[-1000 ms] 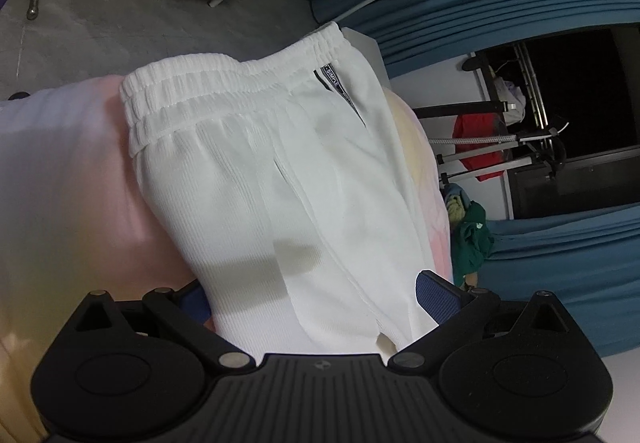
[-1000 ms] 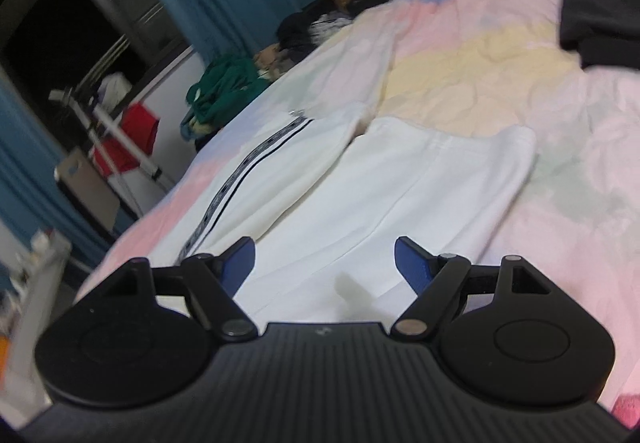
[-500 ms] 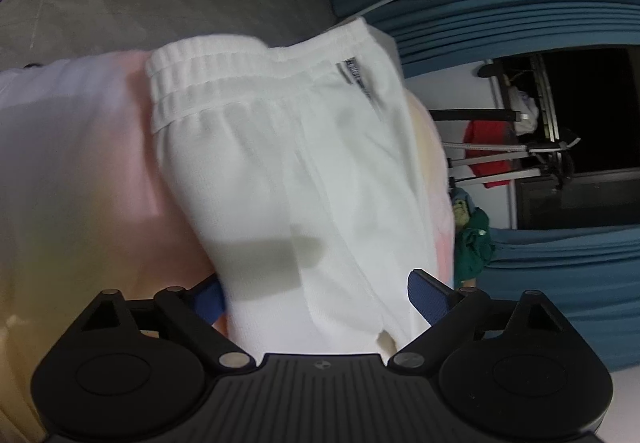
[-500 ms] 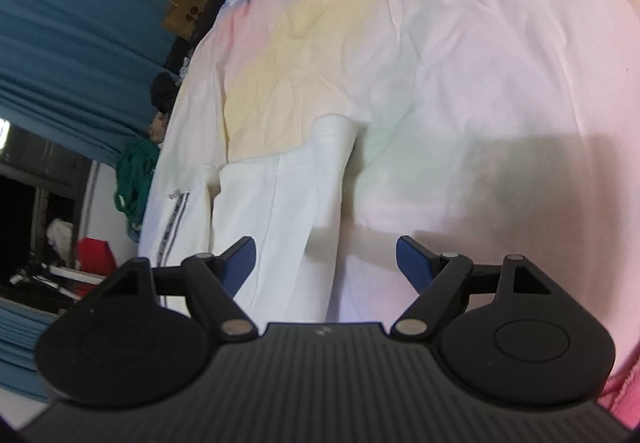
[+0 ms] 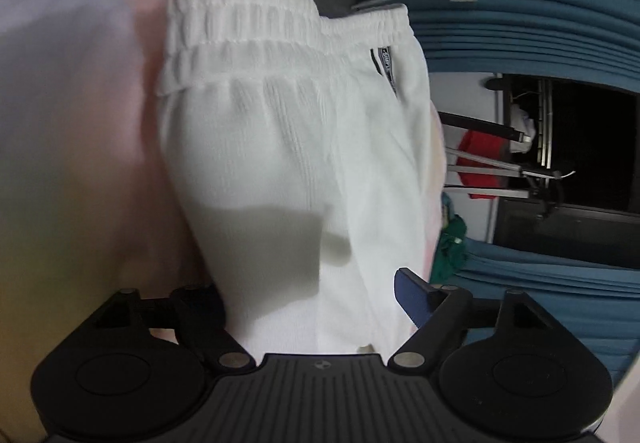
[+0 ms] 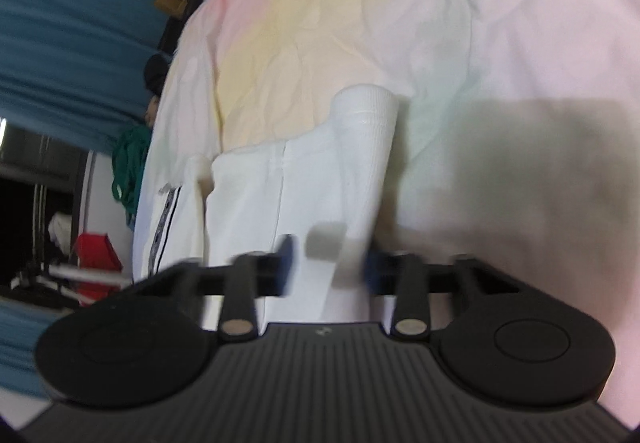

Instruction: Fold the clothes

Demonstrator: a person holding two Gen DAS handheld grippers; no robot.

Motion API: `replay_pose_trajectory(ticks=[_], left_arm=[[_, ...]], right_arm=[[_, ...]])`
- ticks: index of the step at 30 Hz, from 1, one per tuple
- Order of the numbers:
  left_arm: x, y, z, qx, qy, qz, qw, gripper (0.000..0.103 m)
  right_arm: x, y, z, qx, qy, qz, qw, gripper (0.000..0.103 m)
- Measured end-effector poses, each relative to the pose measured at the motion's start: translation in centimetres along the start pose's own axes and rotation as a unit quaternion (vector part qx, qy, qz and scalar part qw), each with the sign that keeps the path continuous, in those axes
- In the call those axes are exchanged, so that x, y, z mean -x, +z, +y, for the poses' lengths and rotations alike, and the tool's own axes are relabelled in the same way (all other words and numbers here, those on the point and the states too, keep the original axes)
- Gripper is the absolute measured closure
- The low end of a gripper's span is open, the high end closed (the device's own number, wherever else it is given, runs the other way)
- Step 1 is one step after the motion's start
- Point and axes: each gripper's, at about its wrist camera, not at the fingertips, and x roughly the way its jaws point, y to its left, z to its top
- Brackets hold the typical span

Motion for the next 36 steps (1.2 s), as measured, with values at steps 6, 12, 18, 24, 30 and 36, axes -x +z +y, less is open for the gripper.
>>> replay_pose_trajectory(ticks=[6, 12, 18, 24, 30, 36], left_arm=[[-1.0, 1.0, 0.7, 0.018, -0.008, 0.009, 0.9998, 0.055], [-1.0, 1.4, 0.7, 0.017, -0.025, 0.010, 0.9995, 0.086], [0.5, 0.9, -0.7, -0.032, -0.042, -0.022, 0.9984, 0.092], [1.8, 0.5, -2.8, -0.076, -0.040, -0.044, 0.9954, 0.094], [0.1, 1.8, -9.8, -0.125, -0.039, -0.048, 0.9903, 0.095], [-4.4, 4.0, -19.2, -0.184, -0.034, -0.056, 0.9808, 0.095]], right_arm=[[0.0, 0.4, 1.1, 0.047, 0.000, -0.034, 0.998, 0.097], [3.3, 0.2, 2.1, 0.083, 0.050, -0.080, 0.992, 0.097], [6.1, 0.1, 1.5, 0.085, 0.079, -0.095, 0.989, 0.097], [6.6, 0.1, 1.5, 0.083, 0.079, -0.092, 0.989, 0.097], [6.6, 0.2, 6.8, 0.124, 0.111, -0.109, 0.980, 0.098], [2.4, 1.0, 17.6, 0.190, 0.122, -0.145, 0.963, 0.098]])
